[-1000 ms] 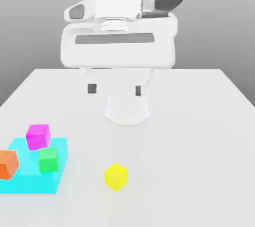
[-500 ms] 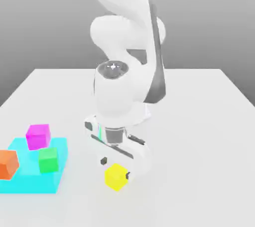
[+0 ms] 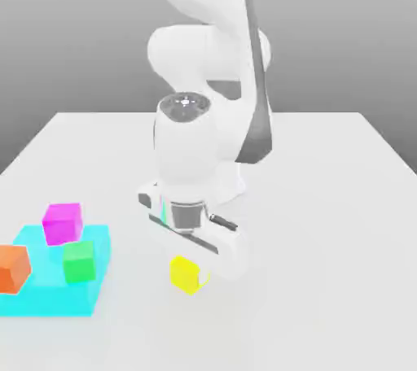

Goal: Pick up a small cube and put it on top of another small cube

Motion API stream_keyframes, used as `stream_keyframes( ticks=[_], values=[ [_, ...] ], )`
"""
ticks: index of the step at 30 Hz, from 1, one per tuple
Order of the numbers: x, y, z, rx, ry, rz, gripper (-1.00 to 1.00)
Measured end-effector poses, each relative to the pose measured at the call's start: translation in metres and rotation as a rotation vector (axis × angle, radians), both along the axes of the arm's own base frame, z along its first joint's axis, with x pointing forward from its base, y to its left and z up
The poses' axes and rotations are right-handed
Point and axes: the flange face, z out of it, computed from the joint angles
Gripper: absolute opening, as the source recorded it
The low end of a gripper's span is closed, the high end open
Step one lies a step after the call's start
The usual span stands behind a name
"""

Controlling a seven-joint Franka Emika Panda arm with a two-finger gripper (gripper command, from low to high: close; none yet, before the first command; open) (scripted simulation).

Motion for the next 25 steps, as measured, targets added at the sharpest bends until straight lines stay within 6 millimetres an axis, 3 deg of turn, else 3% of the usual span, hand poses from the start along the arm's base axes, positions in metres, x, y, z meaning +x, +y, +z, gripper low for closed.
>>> stream_keyframes(
  ticks=[5,9,11,13,14,21,25],
  values=[
    [0.016,-0.080,0.055,-0.007,0.001,0.017,-1.00],
    [0.011,-0.143,0.102,0.002,0.000,0.045,-1.00],
    [0.009,-0.155,0.092,0.006,-0.001,0.049,-1.00],
    [0.009,-0.158,0.069,0.006,-0.001,0.049,-1.00],
    [0.008,-0.158,0.057,0.005,0.000,0.050,1.00],
    [0.008,-0.158,0.055,0.004,0.000,0.050,1.00],
    [0.008,-0.159,0.099,0.004,0.000,0.050,1.00]
  ],
)
